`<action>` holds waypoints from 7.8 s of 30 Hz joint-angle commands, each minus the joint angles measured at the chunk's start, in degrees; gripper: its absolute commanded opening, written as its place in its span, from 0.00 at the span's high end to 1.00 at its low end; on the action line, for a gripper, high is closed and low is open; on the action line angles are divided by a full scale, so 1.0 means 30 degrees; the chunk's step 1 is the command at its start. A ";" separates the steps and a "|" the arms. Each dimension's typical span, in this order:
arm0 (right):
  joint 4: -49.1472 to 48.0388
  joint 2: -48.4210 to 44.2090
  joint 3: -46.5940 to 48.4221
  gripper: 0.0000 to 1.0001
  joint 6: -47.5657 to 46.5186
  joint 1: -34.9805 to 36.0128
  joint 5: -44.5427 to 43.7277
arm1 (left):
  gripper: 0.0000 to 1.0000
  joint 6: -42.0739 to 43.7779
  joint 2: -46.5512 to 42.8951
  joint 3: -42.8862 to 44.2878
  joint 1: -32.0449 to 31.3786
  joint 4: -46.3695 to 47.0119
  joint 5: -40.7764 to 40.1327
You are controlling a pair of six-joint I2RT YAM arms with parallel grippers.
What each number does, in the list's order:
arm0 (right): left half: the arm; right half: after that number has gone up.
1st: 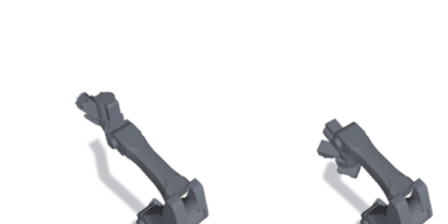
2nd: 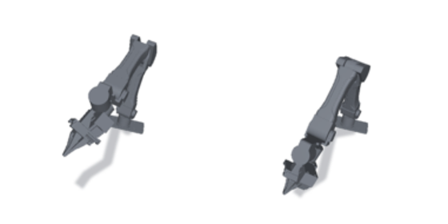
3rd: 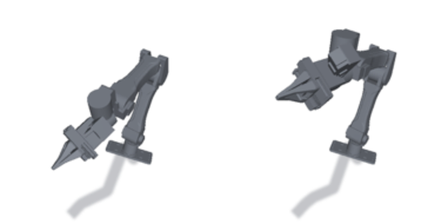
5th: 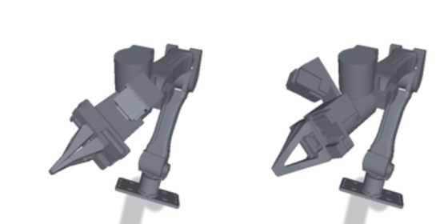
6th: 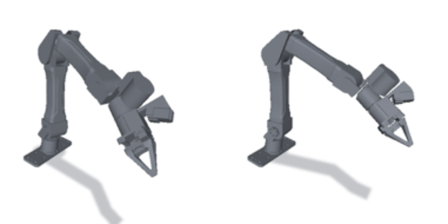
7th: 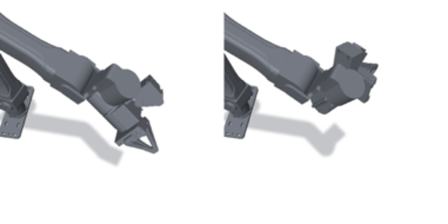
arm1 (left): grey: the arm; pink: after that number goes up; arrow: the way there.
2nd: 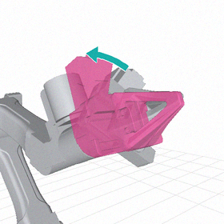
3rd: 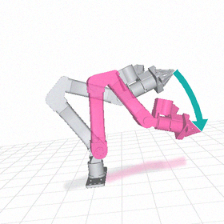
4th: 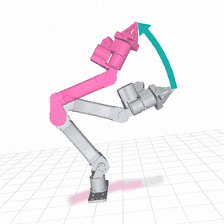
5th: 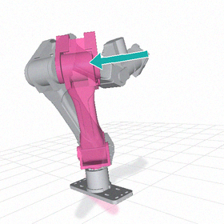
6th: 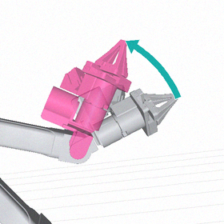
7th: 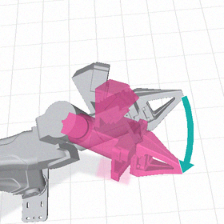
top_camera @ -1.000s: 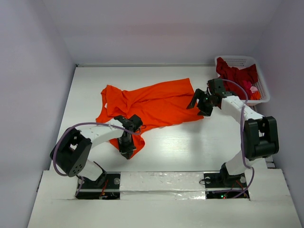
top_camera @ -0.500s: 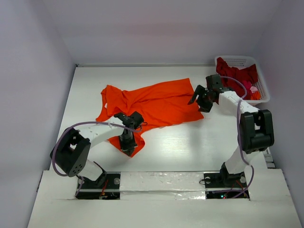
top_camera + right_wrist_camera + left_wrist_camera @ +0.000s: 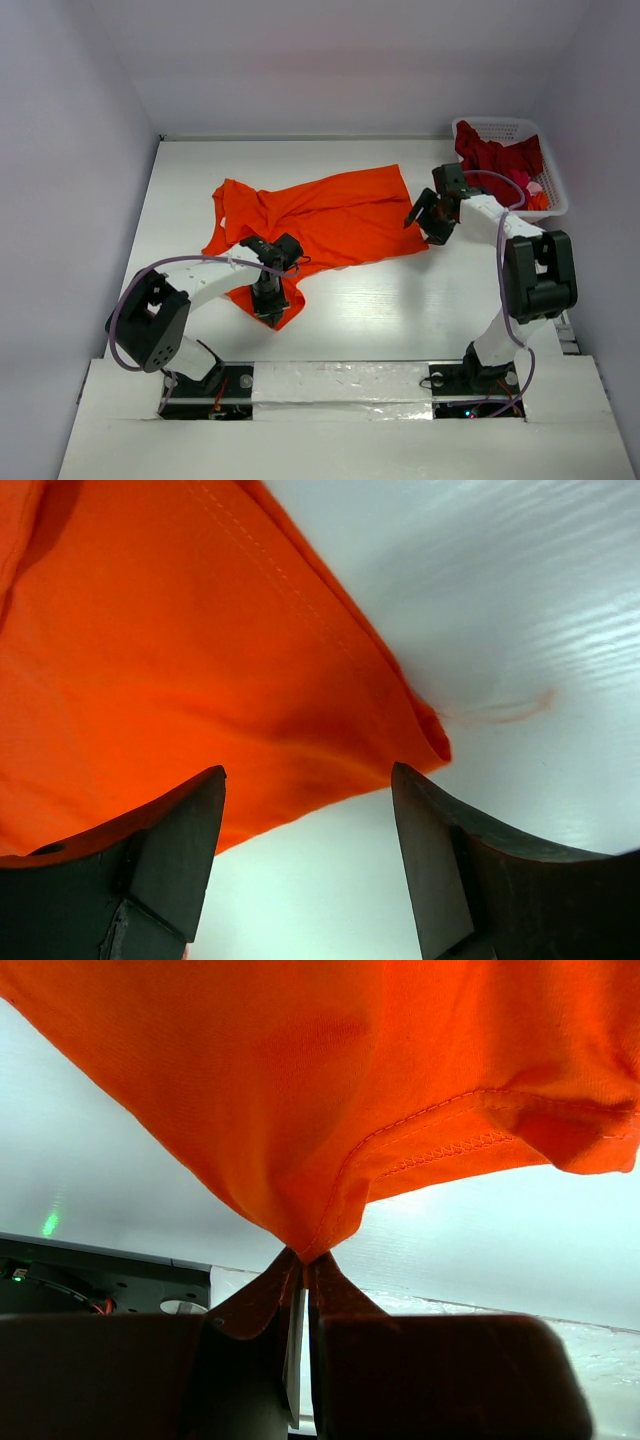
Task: Fold and stack the t-shirts
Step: Grap the side of the flattened tshirt closest away from the robot with both arms, then fold the other side of the tshirt into a rectangle
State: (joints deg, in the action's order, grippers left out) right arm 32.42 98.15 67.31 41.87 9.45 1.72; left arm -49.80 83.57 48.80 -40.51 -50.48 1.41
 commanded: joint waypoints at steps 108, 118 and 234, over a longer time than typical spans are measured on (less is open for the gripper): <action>0.0471 -0.0519 -0.1695 1.00 0.4003 -0.1100 -0.1392 | 1.00 0.0458 -0.0229 0.2777 -0.0090 -0.1601 -0.0294; 0.1144 -0.0870 -0.0582 1.00 0.3330 -0.1100 -0.2124 | 1.00 0.0370 -0.0026 0.5818 -0.0090 -0.3270 -0.1553; 0.6975 1.2225 1.9253 1.00 -0.3556 -0.0632 0.1744 | 1.00 0.4676 0.1879 1.1246 1.2330 -0.1926 -0.2199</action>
State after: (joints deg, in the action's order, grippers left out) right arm 53.49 135.94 123.98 30.26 7.22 9.58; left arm -36.84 88.82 81.17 -4.73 -57.43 -3.95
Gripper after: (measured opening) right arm 0.014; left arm 0.006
